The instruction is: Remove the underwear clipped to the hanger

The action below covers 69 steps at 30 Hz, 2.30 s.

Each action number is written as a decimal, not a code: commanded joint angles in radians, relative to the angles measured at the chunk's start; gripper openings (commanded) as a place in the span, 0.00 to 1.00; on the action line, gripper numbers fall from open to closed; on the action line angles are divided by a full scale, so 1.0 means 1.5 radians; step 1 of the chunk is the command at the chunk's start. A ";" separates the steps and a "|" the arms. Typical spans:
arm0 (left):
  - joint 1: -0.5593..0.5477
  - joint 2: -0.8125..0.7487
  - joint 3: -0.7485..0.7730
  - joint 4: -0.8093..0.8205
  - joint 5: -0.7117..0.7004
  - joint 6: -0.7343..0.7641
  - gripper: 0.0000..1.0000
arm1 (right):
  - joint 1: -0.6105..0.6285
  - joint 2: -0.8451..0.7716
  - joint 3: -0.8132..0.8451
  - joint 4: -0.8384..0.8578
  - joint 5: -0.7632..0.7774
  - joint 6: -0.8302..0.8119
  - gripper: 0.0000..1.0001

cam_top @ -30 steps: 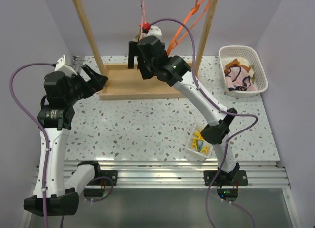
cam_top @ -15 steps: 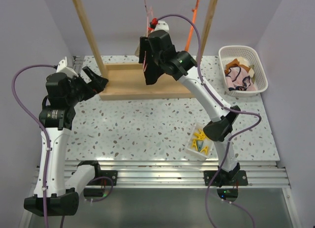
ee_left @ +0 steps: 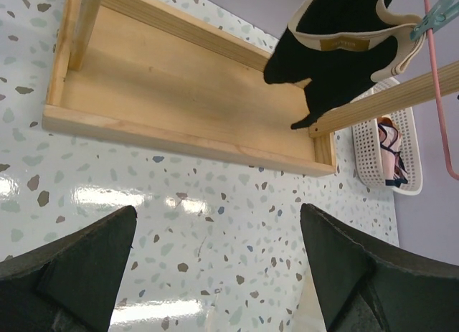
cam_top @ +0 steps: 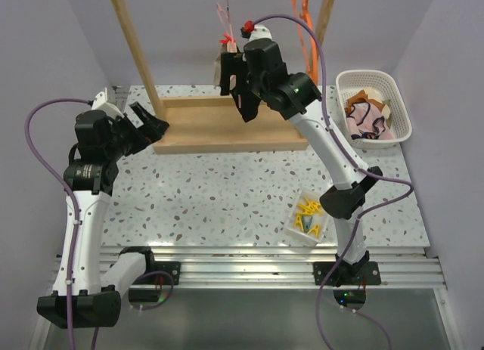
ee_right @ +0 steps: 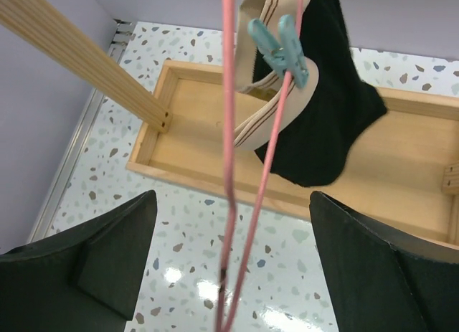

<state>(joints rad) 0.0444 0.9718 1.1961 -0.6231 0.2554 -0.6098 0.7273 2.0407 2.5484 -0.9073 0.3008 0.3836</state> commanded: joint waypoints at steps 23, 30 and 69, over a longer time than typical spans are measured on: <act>-0.002 0.002 -0.008 0.034 0.012 -0.006 1.00 | -0.061 0.029 0.050 -0.056 -0.197 -0.080 0.65; -0.002 -0.002 -0.010 0.031 0.008 -0.005 1.00 | -0.067 0.034 0.052 -0.072 -0.163 -0.103 0.48; -0.002 0.031 0.010 0.041 0.022 -0.005 1.00 | -0.078 -0.108 0.002 0.078 -0.171 -0.086 0.00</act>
<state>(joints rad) 0.0444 1.0088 1.1797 -0.6079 0.2680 -0.6174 0.6147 1.9732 2.5233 -0.9272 0.0601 0.2359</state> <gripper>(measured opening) 0.997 0.036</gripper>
